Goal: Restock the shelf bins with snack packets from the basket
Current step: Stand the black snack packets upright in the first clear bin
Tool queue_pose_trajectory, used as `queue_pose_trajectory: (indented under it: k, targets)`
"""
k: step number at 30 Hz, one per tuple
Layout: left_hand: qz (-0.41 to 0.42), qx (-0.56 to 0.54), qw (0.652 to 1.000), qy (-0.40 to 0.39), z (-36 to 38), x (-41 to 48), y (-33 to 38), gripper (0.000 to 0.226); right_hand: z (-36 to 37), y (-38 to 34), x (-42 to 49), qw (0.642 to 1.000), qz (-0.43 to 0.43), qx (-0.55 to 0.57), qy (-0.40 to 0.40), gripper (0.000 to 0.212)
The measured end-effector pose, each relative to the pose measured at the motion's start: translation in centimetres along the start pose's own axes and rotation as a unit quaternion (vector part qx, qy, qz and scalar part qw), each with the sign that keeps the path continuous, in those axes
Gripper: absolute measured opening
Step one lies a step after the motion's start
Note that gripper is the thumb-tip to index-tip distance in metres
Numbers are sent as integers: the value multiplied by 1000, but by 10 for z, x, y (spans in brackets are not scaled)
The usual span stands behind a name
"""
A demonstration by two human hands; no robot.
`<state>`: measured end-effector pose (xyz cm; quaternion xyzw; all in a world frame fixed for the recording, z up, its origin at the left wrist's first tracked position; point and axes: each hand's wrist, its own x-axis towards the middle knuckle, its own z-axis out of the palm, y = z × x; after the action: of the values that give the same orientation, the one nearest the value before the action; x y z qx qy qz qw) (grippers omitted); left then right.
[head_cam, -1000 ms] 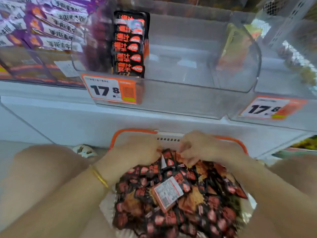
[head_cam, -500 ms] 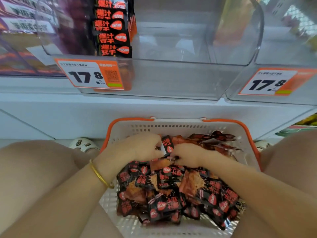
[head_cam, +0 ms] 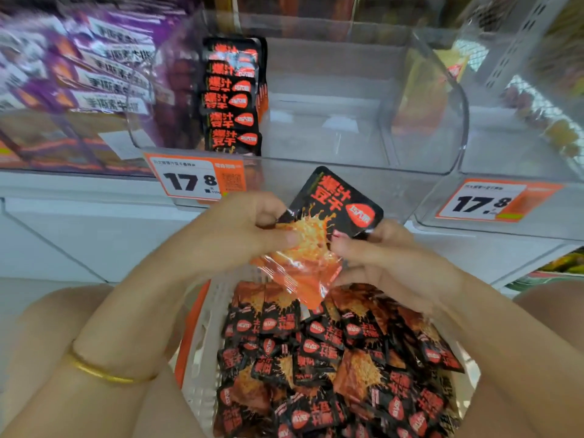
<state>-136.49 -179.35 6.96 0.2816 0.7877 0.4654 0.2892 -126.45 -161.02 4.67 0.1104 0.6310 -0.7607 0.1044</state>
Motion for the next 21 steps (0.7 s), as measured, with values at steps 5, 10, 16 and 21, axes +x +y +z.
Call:
queue_pose_trajectory:
  k: [5, 10, 16, 21]
  targets:
    - [24, -32, 995, 91, -31, -13, 33, 11, 21, -69, 8, 997, 2, -77, -6, 40]
    - [58, 18, 981, 187, -68, -10, 47, 11, 37, -124, 34, 992, 34, -116, -31, 36]
    - [21, 301, 900, 315, -84, 28, 27, 14, 31, -137, 135, 972, 93, -201, 80, 12]
    - [18, 320, 901, 292, -73, 28, 18, 18, 50, -93, 177, 951, 116, -285, 44, 18]
